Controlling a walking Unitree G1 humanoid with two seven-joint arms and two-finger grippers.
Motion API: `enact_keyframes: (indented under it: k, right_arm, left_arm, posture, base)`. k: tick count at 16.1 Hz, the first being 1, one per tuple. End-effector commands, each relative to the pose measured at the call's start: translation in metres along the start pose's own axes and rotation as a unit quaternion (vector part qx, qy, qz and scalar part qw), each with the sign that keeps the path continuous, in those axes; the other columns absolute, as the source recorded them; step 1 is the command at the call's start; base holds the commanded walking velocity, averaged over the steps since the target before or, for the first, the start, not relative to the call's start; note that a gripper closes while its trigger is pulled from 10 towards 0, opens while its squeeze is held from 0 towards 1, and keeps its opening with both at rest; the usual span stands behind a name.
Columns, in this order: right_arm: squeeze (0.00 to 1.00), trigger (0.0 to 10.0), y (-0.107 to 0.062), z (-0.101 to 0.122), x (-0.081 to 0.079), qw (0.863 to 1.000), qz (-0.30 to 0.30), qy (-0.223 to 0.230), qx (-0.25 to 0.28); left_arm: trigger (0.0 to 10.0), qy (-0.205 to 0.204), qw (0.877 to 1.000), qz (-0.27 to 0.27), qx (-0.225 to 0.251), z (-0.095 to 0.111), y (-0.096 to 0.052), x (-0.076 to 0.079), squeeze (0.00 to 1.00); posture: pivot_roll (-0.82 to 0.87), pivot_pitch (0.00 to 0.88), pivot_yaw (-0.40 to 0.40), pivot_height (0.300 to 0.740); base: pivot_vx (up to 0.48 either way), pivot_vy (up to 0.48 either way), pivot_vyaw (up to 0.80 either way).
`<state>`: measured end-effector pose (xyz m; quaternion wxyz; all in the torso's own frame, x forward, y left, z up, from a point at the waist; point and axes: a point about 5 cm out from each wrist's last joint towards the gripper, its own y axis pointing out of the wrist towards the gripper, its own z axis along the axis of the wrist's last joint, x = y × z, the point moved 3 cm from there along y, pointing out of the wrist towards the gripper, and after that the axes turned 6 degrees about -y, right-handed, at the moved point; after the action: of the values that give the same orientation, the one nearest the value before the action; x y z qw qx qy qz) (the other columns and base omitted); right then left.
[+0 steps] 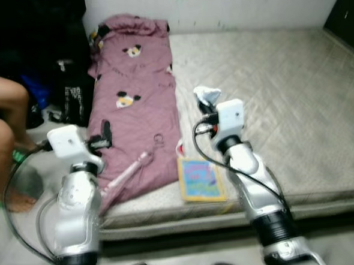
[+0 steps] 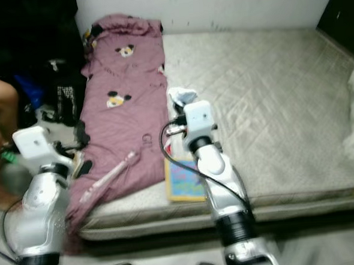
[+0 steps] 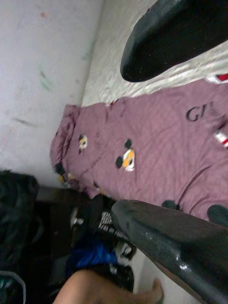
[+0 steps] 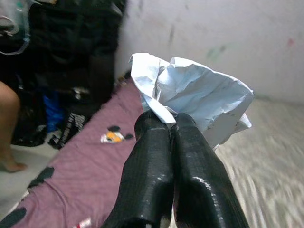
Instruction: Clean up the room
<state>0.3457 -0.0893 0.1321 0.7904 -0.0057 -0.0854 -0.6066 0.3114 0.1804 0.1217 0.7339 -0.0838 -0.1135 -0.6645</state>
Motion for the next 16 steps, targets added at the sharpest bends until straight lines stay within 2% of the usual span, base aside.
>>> enact_keyframes:
  k: [1,10,14,16]
  right_arm:
    - [0.00,10.0,0.0014,0.0019,0.0052,1.000,-0.009,-0.001,0.002]
    - [0.00,10.0,0.0028,0.0030,0.0053,1.000,-0.007,-0.003,0.006]
    - [0.00,10.0,0.0031,0.0038,0.0054,1.000,-0.008,-0.010,0.008]
    - [0.00,10.0,0.0031,0.0049,0.0049,1.000,-0.007,-0.014,0.012]
  left_arm:
    - [10.0,0.006,1.000,-0.006,-0.002,0.0004,0.0021,0.0039,0.00]
    - [10.0,-0.009,1.000,-0.007,0.004,0.0023,0.0026,0.0056,0.00]
    - [10.0,0.011,1.000,-0.008,0.018,0.0076,0.0027,0.0061,0.00]
    - [10.0,0.012,1.000,-0.005,0.015,0.0075,0.0032,0.0053,0.00]
  posture:
    - [-0.04,0.005,-0.003,0.740]
    - [-0.05,0.013,-0.009,0.740]
    - [-0.05,0.012,-0.008,0.740]
    - [-0.04,0.006,-0.009,0.740]
  base:
    - [0.000,0.000,0.00]
    - [0.000,0.480,0.00]
    - [0.000,0.064,0.00]
    - [0.000,0.000,0.60]
